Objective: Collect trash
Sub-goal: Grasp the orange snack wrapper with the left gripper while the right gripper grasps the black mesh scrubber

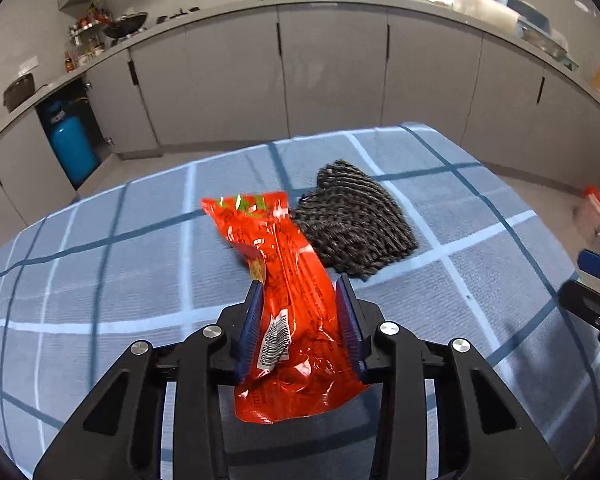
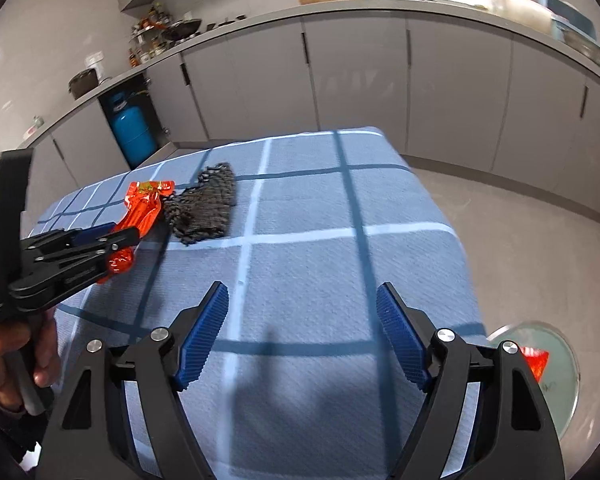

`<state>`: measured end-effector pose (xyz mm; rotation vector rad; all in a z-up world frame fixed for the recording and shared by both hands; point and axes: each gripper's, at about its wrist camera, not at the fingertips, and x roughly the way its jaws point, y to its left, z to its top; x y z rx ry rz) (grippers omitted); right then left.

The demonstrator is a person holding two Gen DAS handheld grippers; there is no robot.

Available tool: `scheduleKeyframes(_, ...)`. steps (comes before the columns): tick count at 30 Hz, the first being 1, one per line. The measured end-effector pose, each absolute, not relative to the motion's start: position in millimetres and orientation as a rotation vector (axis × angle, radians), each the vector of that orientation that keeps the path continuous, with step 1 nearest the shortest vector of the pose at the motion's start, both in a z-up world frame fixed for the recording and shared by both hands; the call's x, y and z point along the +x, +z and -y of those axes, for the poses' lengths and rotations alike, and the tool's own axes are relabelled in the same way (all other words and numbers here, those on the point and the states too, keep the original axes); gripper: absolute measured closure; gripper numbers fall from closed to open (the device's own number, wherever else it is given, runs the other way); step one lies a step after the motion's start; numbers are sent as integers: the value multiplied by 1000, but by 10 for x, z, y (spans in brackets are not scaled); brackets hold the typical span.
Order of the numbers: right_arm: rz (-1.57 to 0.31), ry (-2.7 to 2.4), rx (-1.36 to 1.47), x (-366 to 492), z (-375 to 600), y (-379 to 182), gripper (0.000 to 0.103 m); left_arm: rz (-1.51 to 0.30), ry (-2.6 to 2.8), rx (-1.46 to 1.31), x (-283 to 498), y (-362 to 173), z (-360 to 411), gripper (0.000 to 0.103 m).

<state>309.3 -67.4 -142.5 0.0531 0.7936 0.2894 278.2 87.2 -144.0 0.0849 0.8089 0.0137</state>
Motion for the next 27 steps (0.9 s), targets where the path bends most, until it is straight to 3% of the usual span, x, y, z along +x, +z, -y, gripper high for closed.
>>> scheduleKeyframes(8, -826, 379, 13, 3561, 87, -1446, 27, -827, 36, 57, 2842, -1466, -1247, 99)
scheduleKeyframes(9, -828, 385, 9, 3628, 19, -1448, 27, -826, 38, 34, 2852, -1451, -1283, 66)
scheduleKeyframes(11, -830, 388, -5, 3712, -62, -1457, 27, -813, 63, -20, 2866, -1435, -1339, 12)
scheduleKeyframes(22, -818, 281, 13, 4072, 216, -1497, 27, -914, 45, -82, 3228, -1743, -1095, 16)
scheduleKeyframes(23, -824, 284, 12, 4076, 227, -1516, 27, -929, 38, -79, 3251, -1784, -1065, 27)
scheduleKeyframes(25, -836, 291, 14, 4089, 232, -1552, 27, -942, 46, -55, 3281, -1851, -1016, 41)
scheduleKeyframes(26, -839, 295, 16, 4100, 232, -1562, 27, -940, 42, -39, 3277, -1839, -1004, 55)
scheduleKeyframes(27, -840, 298, 19, 4103, 225, -1568, 27, -938, 31, -43, 3270, -1825, -1015, 57)
